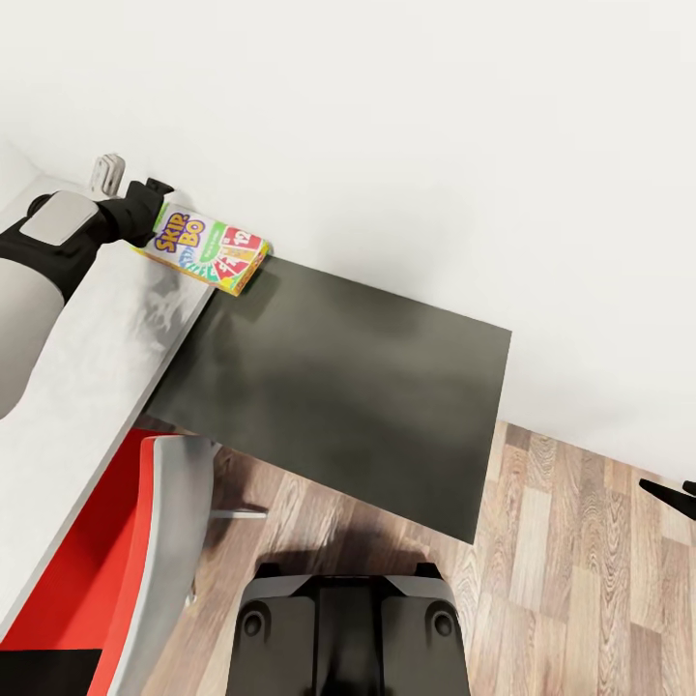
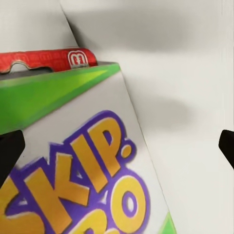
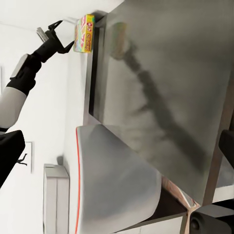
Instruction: Put all the toys in the child's room - the three board games (two on the bed and one on the table), the two jigsaw puzzles on the table, and the tennis ball on the table - inside the toy box on the table in the child's room.
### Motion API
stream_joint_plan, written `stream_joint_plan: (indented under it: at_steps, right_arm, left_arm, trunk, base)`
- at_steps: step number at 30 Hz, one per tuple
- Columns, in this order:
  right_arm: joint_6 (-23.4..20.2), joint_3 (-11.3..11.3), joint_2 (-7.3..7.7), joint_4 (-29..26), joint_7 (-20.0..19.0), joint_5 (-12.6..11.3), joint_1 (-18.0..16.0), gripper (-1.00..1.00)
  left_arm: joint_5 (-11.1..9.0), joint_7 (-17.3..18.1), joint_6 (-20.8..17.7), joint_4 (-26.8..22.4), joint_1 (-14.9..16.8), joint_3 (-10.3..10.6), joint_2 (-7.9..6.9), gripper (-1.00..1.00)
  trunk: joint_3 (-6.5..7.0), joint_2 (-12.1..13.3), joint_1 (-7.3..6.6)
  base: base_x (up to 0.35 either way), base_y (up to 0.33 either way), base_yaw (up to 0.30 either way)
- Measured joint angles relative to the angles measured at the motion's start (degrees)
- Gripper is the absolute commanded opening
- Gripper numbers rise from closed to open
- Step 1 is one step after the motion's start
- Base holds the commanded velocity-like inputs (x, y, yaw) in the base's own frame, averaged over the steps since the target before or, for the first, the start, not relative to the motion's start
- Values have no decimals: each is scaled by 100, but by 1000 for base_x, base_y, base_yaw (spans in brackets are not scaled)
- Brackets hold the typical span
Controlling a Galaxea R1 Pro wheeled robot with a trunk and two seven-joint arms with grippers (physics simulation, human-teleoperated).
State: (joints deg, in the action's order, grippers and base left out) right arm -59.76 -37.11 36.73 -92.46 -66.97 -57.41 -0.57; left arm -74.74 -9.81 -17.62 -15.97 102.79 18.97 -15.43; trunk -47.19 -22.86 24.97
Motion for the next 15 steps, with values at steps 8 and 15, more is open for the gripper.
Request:
stream_joint_plan:
  at_steps: [8,15]
  right_arm:
    - [0,10,-6,0,0,0,4,100]
    - [1,32,-8,0,3,-1,7,100]
  left_arm:
    - [-8,-5,-13,-75,-2,3,-107,100]
    - [11,-10,-32,-155,-3,6,-259,100]
  trunk:
    - [0,0,31]
    - [0,0,73]
  base:
    - [0,0,-1]
    - [0,0,0]
